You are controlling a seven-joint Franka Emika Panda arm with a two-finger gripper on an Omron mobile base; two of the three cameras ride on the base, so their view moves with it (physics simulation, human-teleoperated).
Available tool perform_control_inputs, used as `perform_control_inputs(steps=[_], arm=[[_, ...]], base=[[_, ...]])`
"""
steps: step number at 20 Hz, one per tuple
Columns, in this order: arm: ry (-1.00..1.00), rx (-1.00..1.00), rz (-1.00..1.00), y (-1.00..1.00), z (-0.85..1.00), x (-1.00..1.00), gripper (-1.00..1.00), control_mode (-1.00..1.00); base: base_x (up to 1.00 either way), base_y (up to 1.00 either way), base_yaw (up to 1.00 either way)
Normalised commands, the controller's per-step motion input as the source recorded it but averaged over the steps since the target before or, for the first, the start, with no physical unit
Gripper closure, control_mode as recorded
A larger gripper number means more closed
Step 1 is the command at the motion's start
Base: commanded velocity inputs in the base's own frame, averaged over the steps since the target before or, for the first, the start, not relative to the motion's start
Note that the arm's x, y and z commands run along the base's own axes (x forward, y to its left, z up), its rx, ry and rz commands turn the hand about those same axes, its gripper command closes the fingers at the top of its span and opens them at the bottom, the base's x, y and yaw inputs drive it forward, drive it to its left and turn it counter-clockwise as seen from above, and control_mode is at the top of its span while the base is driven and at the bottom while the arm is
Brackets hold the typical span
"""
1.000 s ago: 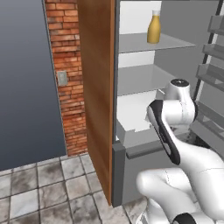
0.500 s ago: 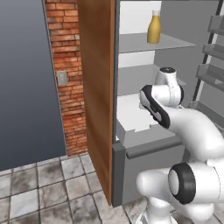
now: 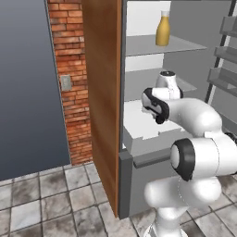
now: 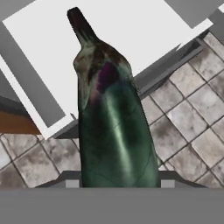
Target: Place the eggplant and sweet potato inside the fridge drawer. Close the drawer after placing the vegetables.
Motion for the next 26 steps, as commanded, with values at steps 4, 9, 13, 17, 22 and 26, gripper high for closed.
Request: perform_control_inputs(steps=[4,9,13,17,22,26], arm=[[0.0,0.0,0.0,-0.13,-0.55,0.45,1.0,-1.0],[0.0,0.0,0.09,-0.44,-0.32,0.61,1.0,-1.0],[0.0,0.0,0.1,-0.3,-0.4,0.53,1.0,-1.0],[0.0,0.01,0.1,-0.26,-0.33,0.54,1.0,-1.0],[0.0,0.01,0.1,-0.24,-0.33,0.46,1.0,-1.0],[0.0,0.01,0.1,-0.18,-0.4,0.3,1.0,-1.0]], base=[[0.0,0.0,0.0],[0.0,0.0,0.0],[0.0,0.0,0.0],[0.0,0.0,0.0],[0.0,0.0,0.0],[0.0,0.0,0.0]])
